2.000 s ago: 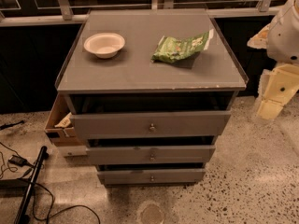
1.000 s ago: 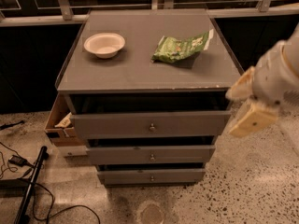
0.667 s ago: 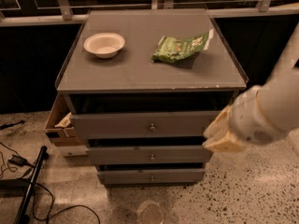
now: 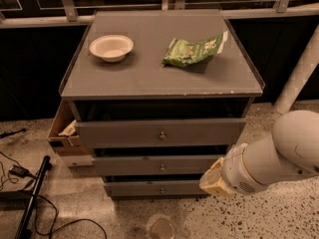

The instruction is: Open bottom drawer

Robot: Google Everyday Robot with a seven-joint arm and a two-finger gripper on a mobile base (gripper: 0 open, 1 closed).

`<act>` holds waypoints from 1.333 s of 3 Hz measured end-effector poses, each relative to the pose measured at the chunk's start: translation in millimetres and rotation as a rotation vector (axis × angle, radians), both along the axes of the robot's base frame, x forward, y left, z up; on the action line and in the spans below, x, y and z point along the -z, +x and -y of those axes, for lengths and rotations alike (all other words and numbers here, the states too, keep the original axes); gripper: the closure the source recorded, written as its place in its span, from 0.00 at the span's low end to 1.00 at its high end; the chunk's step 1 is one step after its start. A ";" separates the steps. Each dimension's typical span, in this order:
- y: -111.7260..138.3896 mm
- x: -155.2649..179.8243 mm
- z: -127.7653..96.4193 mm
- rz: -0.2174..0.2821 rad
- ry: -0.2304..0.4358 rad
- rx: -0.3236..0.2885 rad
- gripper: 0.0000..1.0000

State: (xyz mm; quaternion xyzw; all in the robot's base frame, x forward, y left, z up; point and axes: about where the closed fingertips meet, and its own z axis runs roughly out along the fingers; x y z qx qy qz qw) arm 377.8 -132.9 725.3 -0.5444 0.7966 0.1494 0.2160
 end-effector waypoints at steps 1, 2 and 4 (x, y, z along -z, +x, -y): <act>0.4 13.5 5.2 0.011 -0.014 -0.014 1.00; -14.3 70.7 17.7 0.005 -0.009 -0.041 1.00; 21.3 224.6 70.8 0.060 0.033 0.042 1.00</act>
Offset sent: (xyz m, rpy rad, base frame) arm 0.0097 -0.0563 -0.2013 0.0103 -0.2066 0.0115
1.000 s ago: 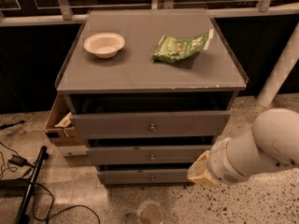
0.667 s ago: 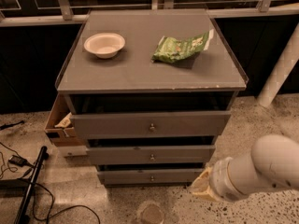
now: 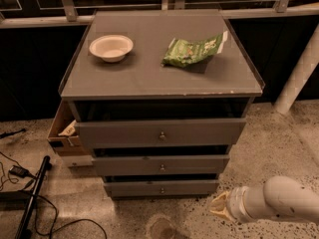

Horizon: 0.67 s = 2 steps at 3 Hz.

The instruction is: Open bottom drawer

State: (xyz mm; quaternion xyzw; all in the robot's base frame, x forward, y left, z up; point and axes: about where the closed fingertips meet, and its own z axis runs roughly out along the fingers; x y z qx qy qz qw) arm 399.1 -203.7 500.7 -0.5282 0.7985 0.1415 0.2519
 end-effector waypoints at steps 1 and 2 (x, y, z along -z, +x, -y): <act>-10.4 34.1 -9.6 -0.056 0.049 0.007 1.00; -10.6 34.0 -10.2 -0.053 0.045 0.004 1.00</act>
Offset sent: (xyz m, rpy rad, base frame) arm -0.0089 0.0083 -0.0369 0.0349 0.0385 -0.0035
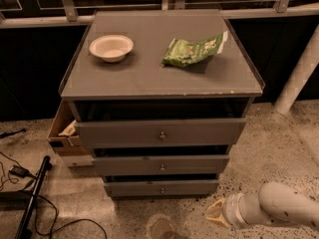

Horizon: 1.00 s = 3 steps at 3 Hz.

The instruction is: Open bottom drawer

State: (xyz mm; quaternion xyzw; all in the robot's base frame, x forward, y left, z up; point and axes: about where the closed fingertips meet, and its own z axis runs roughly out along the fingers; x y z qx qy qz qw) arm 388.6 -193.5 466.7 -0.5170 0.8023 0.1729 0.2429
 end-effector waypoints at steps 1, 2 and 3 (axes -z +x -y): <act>5.5 23.5 -1.8 0.063 0.000 -0.015 1.00; 27.1 61.6 -7.0 0.161 0.020 -0.049 1.00; 66.2 122.9 -13.6 0.224 0.063 -0.085 1.00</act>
Offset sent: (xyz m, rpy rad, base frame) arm 0.0554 0.0125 -0.1138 0.0562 -0.2806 0.0868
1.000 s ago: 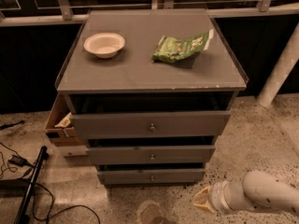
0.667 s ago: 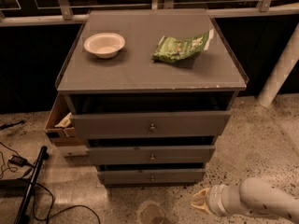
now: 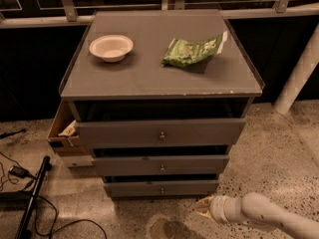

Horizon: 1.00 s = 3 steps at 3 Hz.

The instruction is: Open bottom drawer

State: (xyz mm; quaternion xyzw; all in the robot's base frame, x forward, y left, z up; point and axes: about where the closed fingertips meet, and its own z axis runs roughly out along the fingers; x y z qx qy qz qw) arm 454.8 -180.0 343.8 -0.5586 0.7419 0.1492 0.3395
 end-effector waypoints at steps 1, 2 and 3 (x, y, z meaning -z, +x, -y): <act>31.5 42.0 8.0 0.001 0.027 0.018 1.00; 41.9 43.6 13.7 0.011 0.028 0.037 0.81; 39.9 46.3 12.3 0.013 0.021 0.028 0.50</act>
Offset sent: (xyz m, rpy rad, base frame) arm 0.0281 -0.0070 -0.0380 0.0246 0.0000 -0.0154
